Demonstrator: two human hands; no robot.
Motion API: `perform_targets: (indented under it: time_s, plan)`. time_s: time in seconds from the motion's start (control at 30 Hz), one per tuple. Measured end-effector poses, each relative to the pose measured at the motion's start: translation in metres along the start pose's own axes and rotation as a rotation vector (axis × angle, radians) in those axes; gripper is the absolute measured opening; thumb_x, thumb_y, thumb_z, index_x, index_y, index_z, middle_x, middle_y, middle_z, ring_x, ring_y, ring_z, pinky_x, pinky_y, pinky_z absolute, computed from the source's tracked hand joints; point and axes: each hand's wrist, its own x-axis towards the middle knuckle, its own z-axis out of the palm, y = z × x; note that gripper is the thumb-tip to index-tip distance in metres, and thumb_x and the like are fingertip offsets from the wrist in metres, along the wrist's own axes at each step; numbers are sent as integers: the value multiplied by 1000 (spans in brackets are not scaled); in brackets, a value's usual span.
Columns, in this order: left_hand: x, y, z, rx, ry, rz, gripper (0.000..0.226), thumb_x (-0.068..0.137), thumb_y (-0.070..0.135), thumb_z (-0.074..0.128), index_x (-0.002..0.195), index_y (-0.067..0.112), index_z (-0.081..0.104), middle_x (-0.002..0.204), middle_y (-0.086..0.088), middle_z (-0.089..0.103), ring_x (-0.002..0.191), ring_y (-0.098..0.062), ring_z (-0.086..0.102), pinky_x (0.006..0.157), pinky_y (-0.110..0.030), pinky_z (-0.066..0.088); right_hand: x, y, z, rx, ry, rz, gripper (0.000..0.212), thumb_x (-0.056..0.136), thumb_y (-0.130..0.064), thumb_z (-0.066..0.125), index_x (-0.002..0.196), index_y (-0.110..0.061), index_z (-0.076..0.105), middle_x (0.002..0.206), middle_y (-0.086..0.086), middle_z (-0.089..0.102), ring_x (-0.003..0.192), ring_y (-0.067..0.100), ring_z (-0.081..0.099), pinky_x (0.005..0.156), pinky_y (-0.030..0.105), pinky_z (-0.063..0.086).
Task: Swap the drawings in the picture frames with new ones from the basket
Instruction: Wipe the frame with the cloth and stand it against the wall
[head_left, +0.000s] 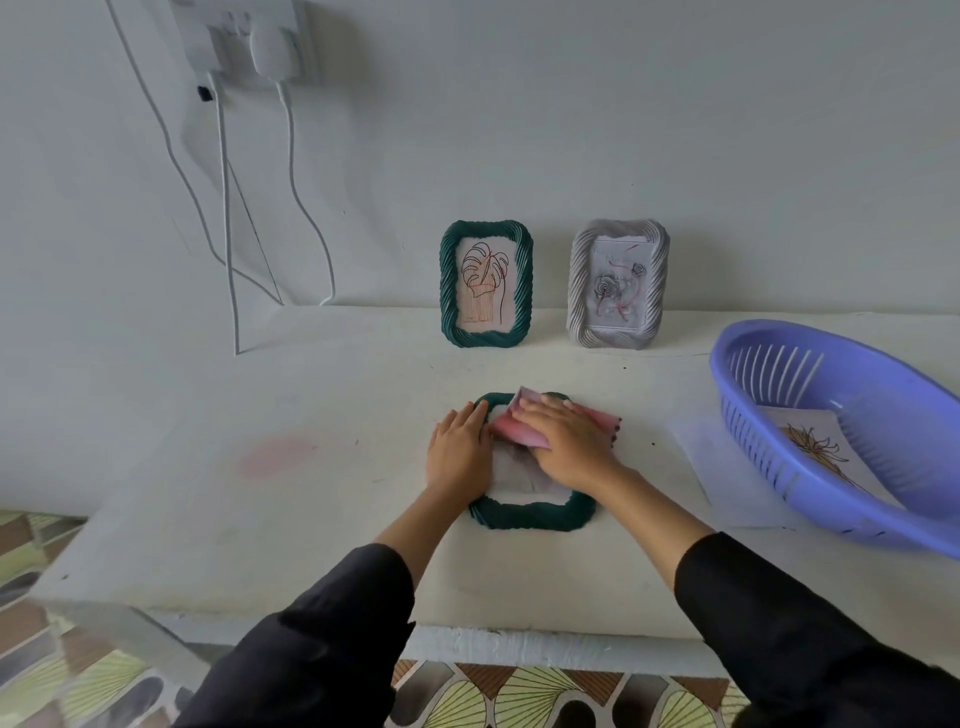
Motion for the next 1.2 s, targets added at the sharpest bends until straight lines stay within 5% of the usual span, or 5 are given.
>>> perform_targets:
  time_s: [0.53,0.63,0.83,1.03,1.2]
  plan:
    - [3,-3,2,10,-6,-1,47,100,30,30,147,23,28,155,2,27,145,-19,20,120,-32,14,-9,6,0,16,-127,-214,52,91,-2,42,139,-25,41,152,-9,29,143,8,19,121,35,11]
    - [3,-3,2,16,-1,4,48,99,30,30,146,23,28,155,2,28,144,-19,21,120,-32,14,-38,18,-13,39,-214,-305,51,92,-5,43,136,-29,45,147,-18,29,136,-5,17,118,22,5]
    - [4,-4,3,19,-7,3,48,99,30,29,147,24,27,155,3,27,144,-19,21,120,-32,15,-7,35,-23,-37,-60,-82,51,93,-2,39,137,-28,43,151,-7,32,142,10,23,117,30,9]
    - [3,-3,2,1,8,5,47,99,30,31,146,23,30,154,3,30,144,-20,23,120,-33,17,-44,27,-14,18,-125,-294,44,94,-7,42,131,-27,51,144,-11,43,139,5,30,114,18,10]
    - [1,-2,0,30,-15,2,47,101,32,27,147,24,26,155,3,27,145,-20,20,121,-33,14,-19,50,-34,-108,-64,-75,47,94,-5,39,134,-30,47,149,-9,36,140,9,30,118,34,11]
